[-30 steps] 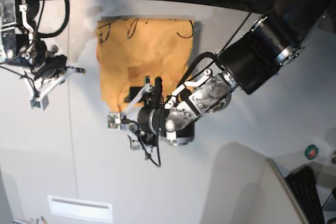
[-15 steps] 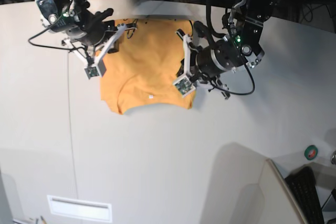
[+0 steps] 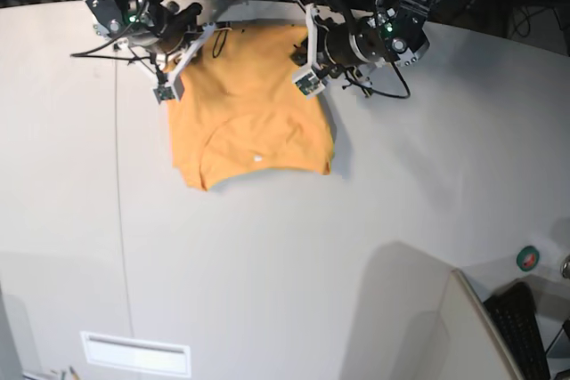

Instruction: Layout the t-shirt on the table in an organized manner, then fold the t-shirt properly

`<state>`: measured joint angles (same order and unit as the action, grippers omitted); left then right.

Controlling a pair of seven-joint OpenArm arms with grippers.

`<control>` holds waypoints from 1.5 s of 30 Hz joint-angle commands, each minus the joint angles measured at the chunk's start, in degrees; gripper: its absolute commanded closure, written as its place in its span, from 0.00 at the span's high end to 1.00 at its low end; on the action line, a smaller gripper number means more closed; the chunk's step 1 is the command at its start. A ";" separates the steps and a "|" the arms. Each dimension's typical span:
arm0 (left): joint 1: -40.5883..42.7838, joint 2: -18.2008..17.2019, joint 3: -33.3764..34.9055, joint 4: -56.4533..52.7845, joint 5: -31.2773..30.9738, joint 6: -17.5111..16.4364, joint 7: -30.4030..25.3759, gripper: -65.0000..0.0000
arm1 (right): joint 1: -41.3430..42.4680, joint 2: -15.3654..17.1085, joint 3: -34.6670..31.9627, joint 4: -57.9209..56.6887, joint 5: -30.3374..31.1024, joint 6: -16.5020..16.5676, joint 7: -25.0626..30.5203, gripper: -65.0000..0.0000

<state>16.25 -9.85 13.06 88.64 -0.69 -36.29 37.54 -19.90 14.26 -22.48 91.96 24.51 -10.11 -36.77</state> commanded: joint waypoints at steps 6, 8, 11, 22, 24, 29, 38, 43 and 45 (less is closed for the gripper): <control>-0.38 -0.04 -0.97 0.99 -0.67 -0.23 -2.07 0.00 | -1.86 0.29 0.11 4.61 0.06 -0.05 1.04 0.00; -0.29 -0.04 -1.06 3.45 -0.76 -0.23 -2.07 0.00 | -3.26 0.55 0.46 8.48 0.06 -0.05 1.04 0.00; 0.76 -0.04 -4.58 8.28 -1.29 -0.23 -1.89 0.00 | -5.55 2.40 1.25 14.54 0.06 -0.13 0.86 0.00; 4.72 -2.59 -12.05 10.92 -0.76 -0.23 -2.24 0.00 | -11.79 6.27 9.78 16.83 0.06 -0.13 1.04 0.00; 5.42 -2.77 -12.05 12.68 -0.85 -0.23 -2.24 0.00 | -12.93 6.27 9.95 17.27 0.06 -0.13 1.04 0.00; 13.07 -4.18 -16.44 18.48 -1.29 -0.23 -2.24 0.00 | -18.47 6.44 14.61 17.80 -3.28 -0.13 1.13 0.00; 31.00 -4.53 -27.35 19.54 -0.67 -0.23 -12.53 0.00 | -33.77 6.71 23.32 21.05 -15.06 0.04 1.21 0.00; 42.96 -4.61 -31.30 19.01 -0.67 -0.23 -20.79 0.00 | -41.68 6.71 21.64 18.76 -18.93 0.13 1.13 0.00; 46.12 -4.61 -31.65 18.30 -0.67 -0.23 -21.93 0.00 | -42.56 7.14 17.25 16.56 -19.02 0.13 1.04 0.00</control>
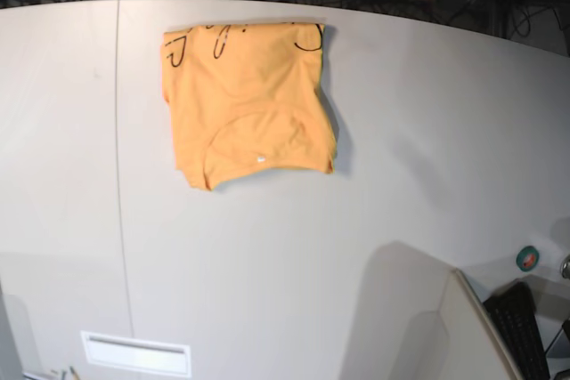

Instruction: Layout the t-shirt on the table in an organized manner, then fold the t-shirt properly

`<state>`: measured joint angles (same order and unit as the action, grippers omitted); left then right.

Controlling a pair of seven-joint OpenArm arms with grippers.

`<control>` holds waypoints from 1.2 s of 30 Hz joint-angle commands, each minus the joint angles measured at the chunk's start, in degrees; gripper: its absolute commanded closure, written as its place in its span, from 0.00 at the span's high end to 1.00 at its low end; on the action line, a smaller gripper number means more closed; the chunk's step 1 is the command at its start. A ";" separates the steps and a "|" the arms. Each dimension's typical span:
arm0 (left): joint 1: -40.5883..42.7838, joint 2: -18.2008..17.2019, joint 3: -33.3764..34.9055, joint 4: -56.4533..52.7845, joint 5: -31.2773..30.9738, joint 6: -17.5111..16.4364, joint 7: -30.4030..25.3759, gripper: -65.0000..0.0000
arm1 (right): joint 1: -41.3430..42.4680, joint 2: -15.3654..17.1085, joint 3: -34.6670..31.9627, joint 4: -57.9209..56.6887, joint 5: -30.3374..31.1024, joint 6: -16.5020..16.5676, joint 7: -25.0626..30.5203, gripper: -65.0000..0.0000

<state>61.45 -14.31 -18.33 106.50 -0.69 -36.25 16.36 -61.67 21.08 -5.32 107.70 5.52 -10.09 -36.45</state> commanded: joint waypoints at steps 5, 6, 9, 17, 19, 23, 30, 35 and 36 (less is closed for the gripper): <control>2.24 0.20 0.35 -7.90 -0.67 -0.28 -0.76 0.00 | 4.39 3.84 -15.21 -9.28 0.24 0.11 0.71 0.00; 1.71 0.28 0.35 -11.07 -0.67 -0.28 -0.84 0.00 | 6.15 4.19 -18.19 -12.18 0.24 0.11 0.71 0.00; -2.68 0.28 2.20 -22.76 -0.67 -0.28 -1.02 0.00 | 12.75 4.37 -26.28 -21.41 0.33 0.11 0.89 0.00; -20.97 -0.07 16.17 -68.48 -0.59 3.15 -24.93 0.00 | 31.65 2.44 -47.38 -51.92 13.87 0.11 13.81 0.00; -28.09 0.02 20.04 -83.68 -0.59 5.96 -31.35 0.00 | 34.99 0.85 -50.99 -60.71 19.67 0.11 20.23 0.00; -38.81 1.69 26.46 -106.50 -0.94 10.62 -46.82 0.00 | 38.77 -5.04 -51.60 -82.95 25.82 0.11 40.27 0.00; -40.48 2.39 27.60 -99.95 -1.29 11.24 -45.59 0.00 | 38.59 -11.63 -43.25 -99.83 26.26 0.11 66.64 0.00; -41.27 2.74 27.95 -99.68 -1.03 11.33 -43.92 0.00 | 38.33 -12.69 -38.41 -98.86 26.26 0.11 62.95 0.00; -41.27 3.10 27.95 -99.68 -0.85 11.33 -43.92 0.00 | 38.33 -12.69 -38.41 -98.86 26.26 0.11 62.69 0.00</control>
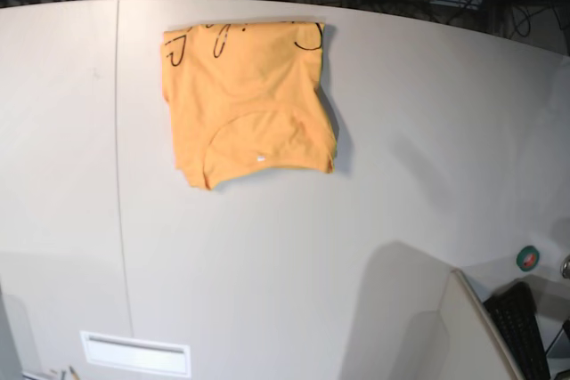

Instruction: Layout the t-shirt on the table in an organized manner, then fold the t-shirt properly

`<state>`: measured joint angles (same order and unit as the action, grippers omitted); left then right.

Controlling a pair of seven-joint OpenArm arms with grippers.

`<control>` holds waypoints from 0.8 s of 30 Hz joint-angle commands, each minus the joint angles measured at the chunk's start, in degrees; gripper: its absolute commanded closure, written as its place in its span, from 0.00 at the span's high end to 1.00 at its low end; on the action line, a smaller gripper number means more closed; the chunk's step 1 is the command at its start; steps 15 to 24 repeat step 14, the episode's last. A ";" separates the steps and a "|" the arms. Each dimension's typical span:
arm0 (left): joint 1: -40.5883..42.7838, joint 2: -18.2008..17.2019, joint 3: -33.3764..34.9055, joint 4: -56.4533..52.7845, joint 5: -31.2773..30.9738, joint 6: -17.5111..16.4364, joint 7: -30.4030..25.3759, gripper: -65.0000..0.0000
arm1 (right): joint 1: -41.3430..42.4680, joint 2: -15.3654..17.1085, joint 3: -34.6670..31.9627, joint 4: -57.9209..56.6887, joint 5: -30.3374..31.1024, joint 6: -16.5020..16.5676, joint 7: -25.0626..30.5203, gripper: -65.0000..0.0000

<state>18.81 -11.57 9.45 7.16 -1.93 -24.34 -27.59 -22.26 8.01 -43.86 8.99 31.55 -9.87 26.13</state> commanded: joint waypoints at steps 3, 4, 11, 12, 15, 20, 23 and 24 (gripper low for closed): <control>1.28 0.72 0.26 -0.26 0.48 -0.59 -0.05 0.00 | -0.90 0.39 0.12 -0.16 0.23 -0.11 0.20 0.00; 1.28 0.80 0.26 -0.26 0.48 -0.59 -0.05 0.00 | -0.90 0.30 0.12 -0.07 0.14 -0.11 0.29 0.00; -0.21 2.47 0.35 -0.43 0.57 -0.59 -0.05 0.00 | 1.21 0.30 -0.14 -0.07 -0.12 -0.11 0.20 0.00; -0.21 2.65 0.35 -0.43 0.57 -0.59 -0.05 0.00 | 1.56 0.39 -0.14 -0.07 -0.12 -0.11 0.20 0.00; -0.30 3.79 0.09 -0.43 0.48 -0.59 -0.05 0.00 | 2.26 0.56 -0.14 -0.16 -0.12 -0.11 0.02 0.00; -0.30 3.79 0.09 -0.43 0.48 -0.59 -0.05 0.00 | 2.26 0.56 -0.14 -0.16 -0.12 -0.11 0.02 0.00; -0.30 3.79 0.09 -0.43 0.48 -0.59 -0.05 0.00 | 2.26 0.56 -0.14 -0.16 -0.12 -0.11 0.02 0.00; -0.30 3.79 0.09 -0.43 0.48 -0.59 -0.05 0.00 | 2.26 0.56 -0.14 -0.16 -0.12 -0.11 0.02 0.00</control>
